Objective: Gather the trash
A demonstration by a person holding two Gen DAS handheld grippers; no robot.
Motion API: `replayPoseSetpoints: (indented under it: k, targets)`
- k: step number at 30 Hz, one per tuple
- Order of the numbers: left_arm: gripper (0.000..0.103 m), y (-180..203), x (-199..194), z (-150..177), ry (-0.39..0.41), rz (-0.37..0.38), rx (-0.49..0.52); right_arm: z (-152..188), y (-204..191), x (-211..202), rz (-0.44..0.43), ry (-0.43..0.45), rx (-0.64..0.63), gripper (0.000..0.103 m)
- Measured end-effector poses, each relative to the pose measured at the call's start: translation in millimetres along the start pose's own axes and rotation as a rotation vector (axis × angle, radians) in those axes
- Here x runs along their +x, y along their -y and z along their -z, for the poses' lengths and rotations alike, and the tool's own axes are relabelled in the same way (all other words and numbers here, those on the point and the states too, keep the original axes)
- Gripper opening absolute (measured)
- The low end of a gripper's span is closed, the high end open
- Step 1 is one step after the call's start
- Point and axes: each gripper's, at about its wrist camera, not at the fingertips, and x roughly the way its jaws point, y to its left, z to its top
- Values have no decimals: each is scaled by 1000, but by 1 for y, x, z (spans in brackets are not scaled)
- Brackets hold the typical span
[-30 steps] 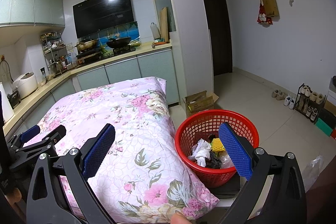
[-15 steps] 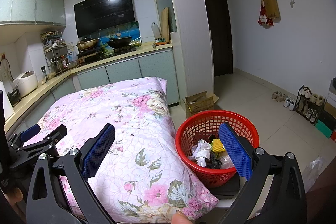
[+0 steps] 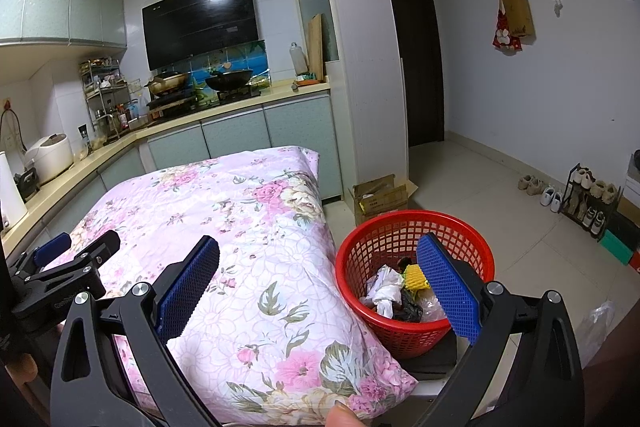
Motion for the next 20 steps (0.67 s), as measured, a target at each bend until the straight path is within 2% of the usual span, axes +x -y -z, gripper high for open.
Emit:
replayPoseSetpoints:
  k: [13, 20]
  targets:
    - [96, 0, -4, -3, 14, 14, 11, 4, 2, 2, 1, -7, 2, 96]
    - [96, -18, -6, -5, -7, 2, -10, 8, 1, 4, -11, -17, 6, 96]
